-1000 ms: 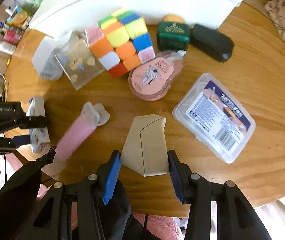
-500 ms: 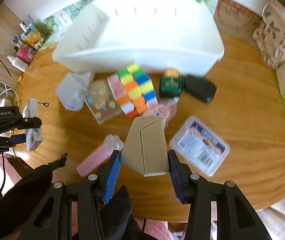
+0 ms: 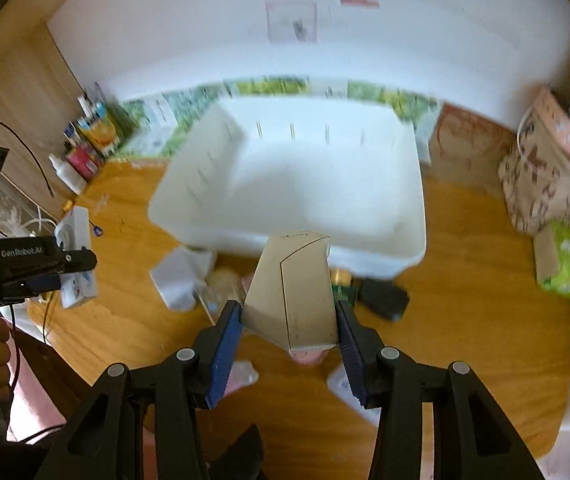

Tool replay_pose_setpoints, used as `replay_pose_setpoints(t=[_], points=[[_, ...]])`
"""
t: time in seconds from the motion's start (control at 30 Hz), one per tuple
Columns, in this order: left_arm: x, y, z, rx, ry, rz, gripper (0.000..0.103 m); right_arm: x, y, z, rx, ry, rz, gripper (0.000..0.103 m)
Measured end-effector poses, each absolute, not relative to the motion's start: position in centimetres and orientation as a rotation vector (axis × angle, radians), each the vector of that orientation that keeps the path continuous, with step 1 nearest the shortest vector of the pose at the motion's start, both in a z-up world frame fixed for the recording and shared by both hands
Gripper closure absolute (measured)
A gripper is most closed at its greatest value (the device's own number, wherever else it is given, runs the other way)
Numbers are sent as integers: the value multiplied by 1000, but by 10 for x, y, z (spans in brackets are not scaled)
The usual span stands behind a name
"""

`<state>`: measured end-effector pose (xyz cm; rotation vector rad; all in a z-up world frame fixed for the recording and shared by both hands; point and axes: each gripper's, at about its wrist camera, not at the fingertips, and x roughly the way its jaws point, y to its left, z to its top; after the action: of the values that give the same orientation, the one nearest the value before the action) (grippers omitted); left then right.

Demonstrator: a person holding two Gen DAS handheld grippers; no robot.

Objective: Organize rigid objects
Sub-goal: 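Lift white device with left tool while right tool carries beige block over bin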

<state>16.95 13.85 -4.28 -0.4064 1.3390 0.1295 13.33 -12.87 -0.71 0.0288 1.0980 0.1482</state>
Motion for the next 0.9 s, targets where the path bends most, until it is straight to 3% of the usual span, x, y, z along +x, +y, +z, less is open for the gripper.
replay_pose_setpoints(t=[0.47, 0.9], points=[[186, 100, 21, -260, 1030, -6, 43, 152, -133, 19, 22, 871, 187, 55], [194, 66, 19, -171, 826, -113, 43, 173, -164, 9, 66, 747, 143, 55]])
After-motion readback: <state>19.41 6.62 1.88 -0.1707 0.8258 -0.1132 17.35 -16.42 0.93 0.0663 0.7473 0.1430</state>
